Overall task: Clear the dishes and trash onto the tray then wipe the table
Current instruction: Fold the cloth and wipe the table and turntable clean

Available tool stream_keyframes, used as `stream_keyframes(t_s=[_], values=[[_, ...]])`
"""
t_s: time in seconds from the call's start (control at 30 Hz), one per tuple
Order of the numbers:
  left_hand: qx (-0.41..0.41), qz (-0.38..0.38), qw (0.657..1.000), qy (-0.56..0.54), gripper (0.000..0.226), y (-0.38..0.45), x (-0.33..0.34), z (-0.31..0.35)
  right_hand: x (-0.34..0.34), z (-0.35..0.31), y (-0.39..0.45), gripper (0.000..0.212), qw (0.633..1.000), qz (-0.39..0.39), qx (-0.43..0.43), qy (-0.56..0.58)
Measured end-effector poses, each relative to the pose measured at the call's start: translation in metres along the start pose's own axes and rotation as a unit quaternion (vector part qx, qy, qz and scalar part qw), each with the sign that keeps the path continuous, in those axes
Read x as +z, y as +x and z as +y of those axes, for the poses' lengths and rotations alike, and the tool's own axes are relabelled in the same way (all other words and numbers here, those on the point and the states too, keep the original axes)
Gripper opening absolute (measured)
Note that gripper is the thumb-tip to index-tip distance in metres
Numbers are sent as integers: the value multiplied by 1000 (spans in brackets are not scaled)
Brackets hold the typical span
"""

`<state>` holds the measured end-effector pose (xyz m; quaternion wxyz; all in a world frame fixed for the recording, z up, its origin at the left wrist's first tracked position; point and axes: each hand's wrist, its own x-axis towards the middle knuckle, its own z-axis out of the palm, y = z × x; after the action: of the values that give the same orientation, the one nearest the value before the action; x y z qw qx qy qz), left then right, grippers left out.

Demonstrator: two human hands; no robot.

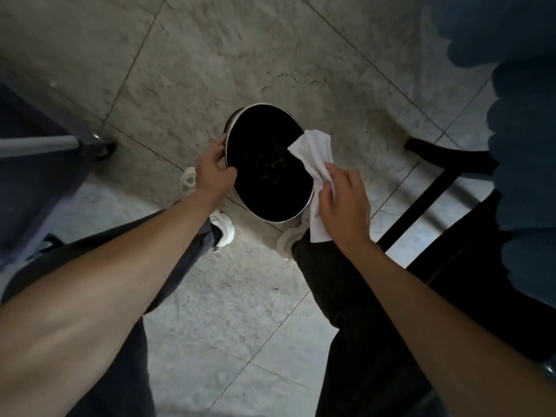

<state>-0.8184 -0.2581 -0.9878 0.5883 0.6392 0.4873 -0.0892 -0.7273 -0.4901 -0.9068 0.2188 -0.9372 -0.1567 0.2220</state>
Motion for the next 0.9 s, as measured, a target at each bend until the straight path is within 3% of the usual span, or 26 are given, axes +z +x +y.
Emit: stream_keyframes(t_s=[0.33,0.5,0.57,0.67,0.73,0.8,0.9], values=[[42,-4,995,92,57,20,-14,-6,7,-26,14,37,999,-37,-9,2],[-122,-23,984,130,53,6,-11,29,-20,-38,8,36,997,-47,-51,-17],[-124,-38,981,144,52,-16,-7,58,-39,-47,2,37,997,-50,-63,-23],[-102,-106,989,11,37,-69,-3,116,-73,-67,-10,36,996,-46,-80,-17],[-135,-186,966,-119,14,-111,-5,155,-99,-87,-21,37,996,-38,-83,0],[-139,-253,940,-184,16,-149,-8,188,-128,-112,-33,38,996,-28,-74,27],[-125,-262,930,-225,15,-201,-18,236,-176,-151,-53,38,996,-3,-65,64]])
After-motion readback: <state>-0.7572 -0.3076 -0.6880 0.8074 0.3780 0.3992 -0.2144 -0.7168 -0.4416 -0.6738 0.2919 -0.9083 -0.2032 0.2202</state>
